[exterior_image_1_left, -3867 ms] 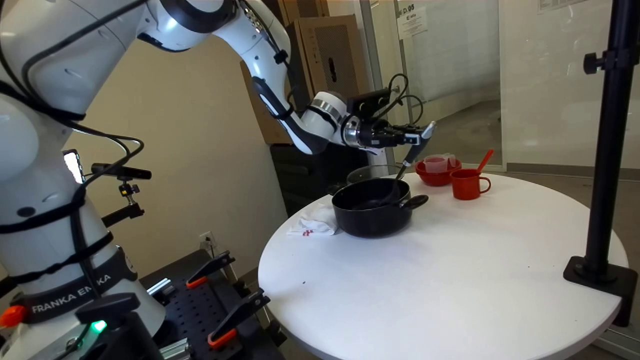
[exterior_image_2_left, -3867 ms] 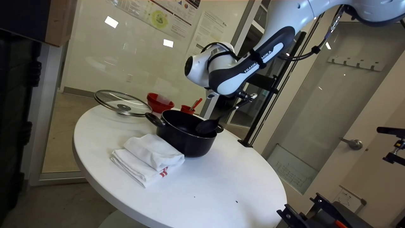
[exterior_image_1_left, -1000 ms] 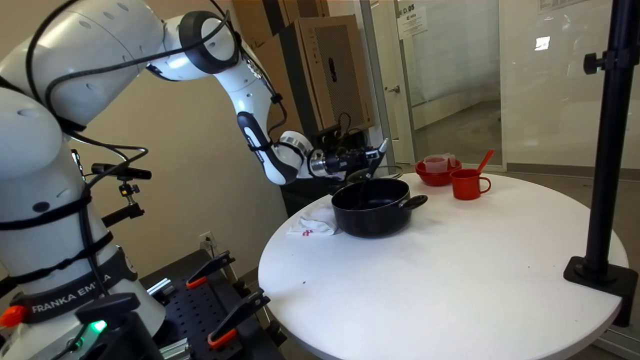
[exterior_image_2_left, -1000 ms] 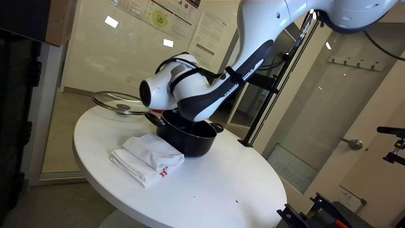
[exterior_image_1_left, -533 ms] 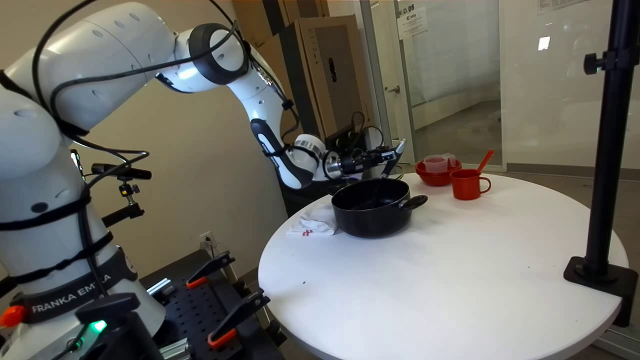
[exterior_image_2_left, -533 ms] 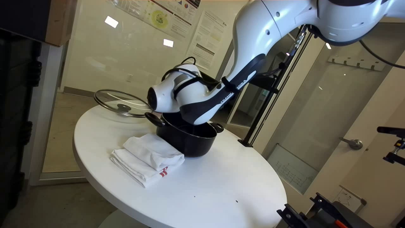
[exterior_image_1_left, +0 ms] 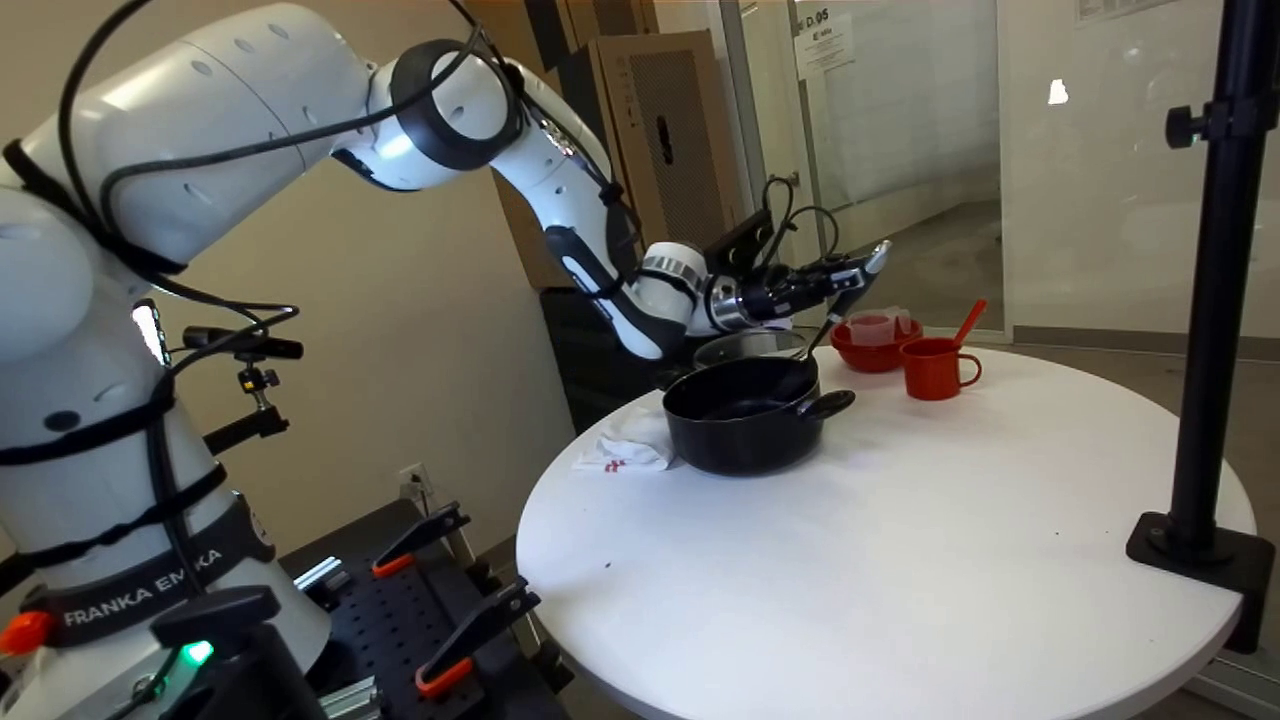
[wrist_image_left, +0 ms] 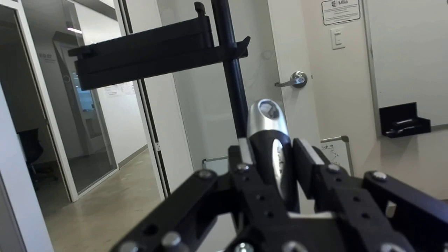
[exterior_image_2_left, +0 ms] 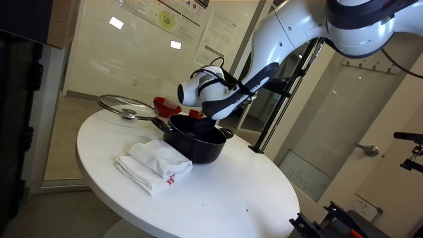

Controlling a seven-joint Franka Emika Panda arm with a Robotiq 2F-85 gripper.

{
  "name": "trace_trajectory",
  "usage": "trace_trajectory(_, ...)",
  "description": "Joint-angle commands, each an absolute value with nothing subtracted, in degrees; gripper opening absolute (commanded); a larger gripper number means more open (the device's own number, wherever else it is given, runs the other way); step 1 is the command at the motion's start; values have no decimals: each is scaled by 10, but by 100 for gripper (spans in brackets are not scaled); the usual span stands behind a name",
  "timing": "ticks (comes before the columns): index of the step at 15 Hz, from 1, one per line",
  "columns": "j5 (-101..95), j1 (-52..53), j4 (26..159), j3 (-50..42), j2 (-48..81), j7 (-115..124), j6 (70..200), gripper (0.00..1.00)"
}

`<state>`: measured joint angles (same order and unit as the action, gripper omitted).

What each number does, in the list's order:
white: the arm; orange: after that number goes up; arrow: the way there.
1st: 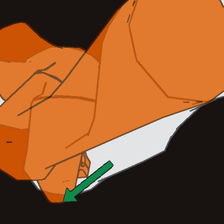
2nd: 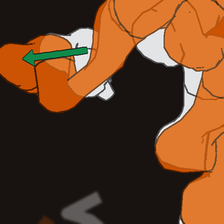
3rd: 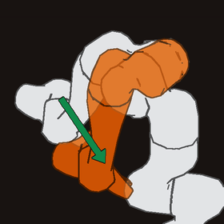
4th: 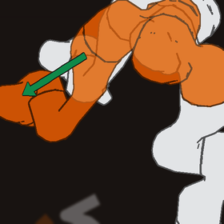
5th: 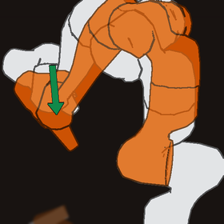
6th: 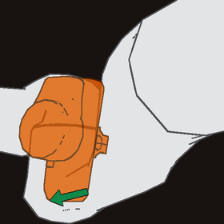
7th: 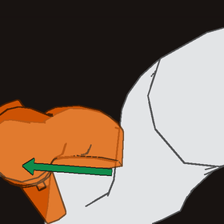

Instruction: Use the ladle to mix in the pot

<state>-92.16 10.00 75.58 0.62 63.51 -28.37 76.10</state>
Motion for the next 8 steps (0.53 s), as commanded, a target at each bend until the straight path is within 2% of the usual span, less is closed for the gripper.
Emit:
trace_trajectory(1,-908,111,706,7,661,-289,747,8)
trace_trajectory(8,-911,151,713,20,664,-282,755,8)
